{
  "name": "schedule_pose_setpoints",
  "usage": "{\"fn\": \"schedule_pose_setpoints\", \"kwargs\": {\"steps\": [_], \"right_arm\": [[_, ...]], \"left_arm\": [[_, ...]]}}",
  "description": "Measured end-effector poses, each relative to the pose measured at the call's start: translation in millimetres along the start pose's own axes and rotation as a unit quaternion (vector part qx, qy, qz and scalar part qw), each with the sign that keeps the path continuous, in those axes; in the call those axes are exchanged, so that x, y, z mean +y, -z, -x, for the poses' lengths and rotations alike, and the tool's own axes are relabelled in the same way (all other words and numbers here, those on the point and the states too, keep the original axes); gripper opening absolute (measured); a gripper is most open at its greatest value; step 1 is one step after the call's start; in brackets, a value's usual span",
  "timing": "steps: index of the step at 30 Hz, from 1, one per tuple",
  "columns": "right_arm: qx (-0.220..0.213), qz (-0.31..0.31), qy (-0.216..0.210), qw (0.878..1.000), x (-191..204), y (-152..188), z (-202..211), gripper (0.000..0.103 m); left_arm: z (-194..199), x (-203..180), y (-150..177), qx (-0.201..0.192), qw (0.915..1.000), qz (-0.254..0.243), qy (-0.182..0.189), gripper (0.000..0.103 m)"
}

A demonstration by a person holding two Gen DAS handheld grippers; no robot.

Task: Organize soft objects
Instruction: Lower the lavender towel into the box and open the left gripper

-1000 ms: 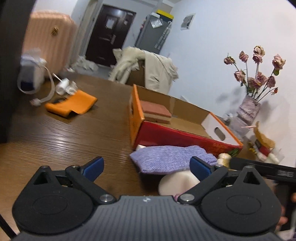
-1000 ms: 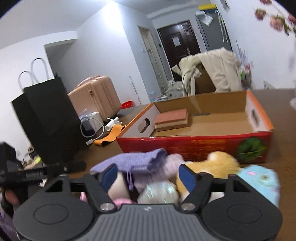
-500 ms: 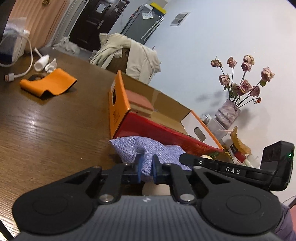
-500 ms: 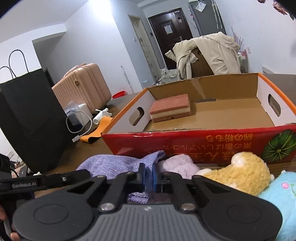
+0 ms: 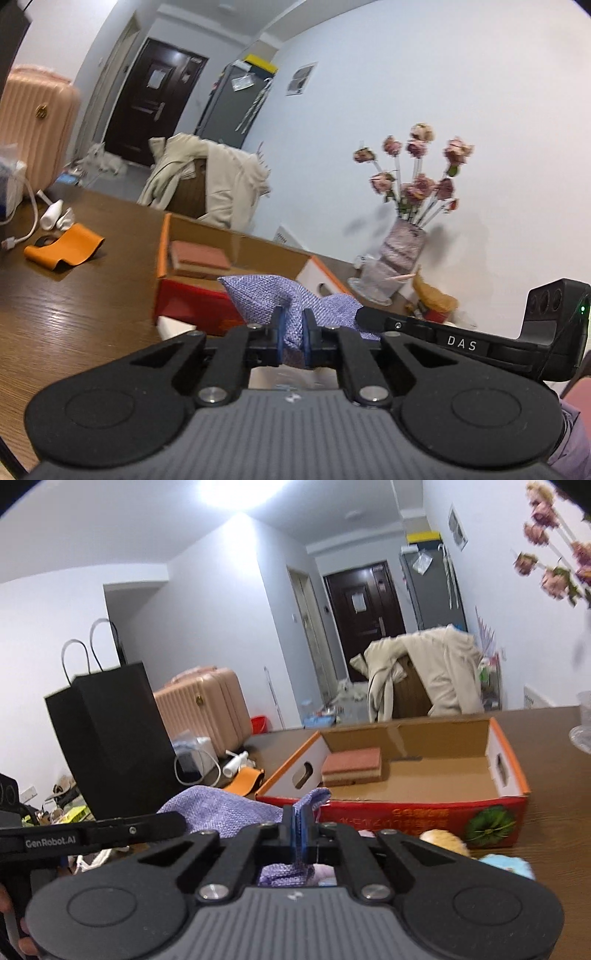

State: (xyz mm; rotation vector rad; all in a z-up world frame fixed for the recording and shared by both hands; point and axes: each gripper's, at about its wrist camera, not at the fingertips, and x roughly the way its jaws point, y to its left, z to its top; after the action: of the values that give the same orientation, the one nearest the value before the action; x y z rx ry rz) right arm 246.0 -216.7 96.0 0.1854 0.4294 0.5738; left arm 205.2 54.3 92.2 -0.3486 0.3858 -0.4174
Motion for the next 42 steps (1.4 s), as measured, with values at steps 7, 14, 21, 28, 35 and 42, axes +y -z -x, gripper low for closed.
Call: {"fn": "schedule_pose_setpoints", "kwargs": {"steps": [7, 14, 21, 28, 35, 42], "right_arm": [[-0.037, -0.01, 0.007, 0.999, -22, 4, 52, 0.002], [-0.045, -0.018, 0.017, 0.999, -50, -7, 51, 0.002], [-0.026, -0.007, 0.023, 0.999, -88, -56, -15, 0.002], [0.037, -0.047, 0.014, 0.998, -129, -87, -117, 0.002], [0.128, -0.006, 0.011, 0.992, -106, -59, -218, 0.003], [0.178, 0.018, -0.017, 0.984, -83, -39, -238, 0.016]], "left_arm": [[-4, -45, 1, 0.006, 0.9995, -0.028, 0.011, 0.01], [-40, -62, -13, 0.017, 0.9983, -0.053, 0.016, 0.009], [-116, -47, -63, 0.028, 0.9966, -0.077, 0.004, 0.009], [-189, 8, -88, 0.058, 0.9942, -0.07, -0.058, 0.01], [-217, 79, -62, 0.104, 0.9807, -0.057, -0.156, 0.012], [-189, 86, -57, 0.099, 0.9801, -0.084, -0.15, 0.046]]}}
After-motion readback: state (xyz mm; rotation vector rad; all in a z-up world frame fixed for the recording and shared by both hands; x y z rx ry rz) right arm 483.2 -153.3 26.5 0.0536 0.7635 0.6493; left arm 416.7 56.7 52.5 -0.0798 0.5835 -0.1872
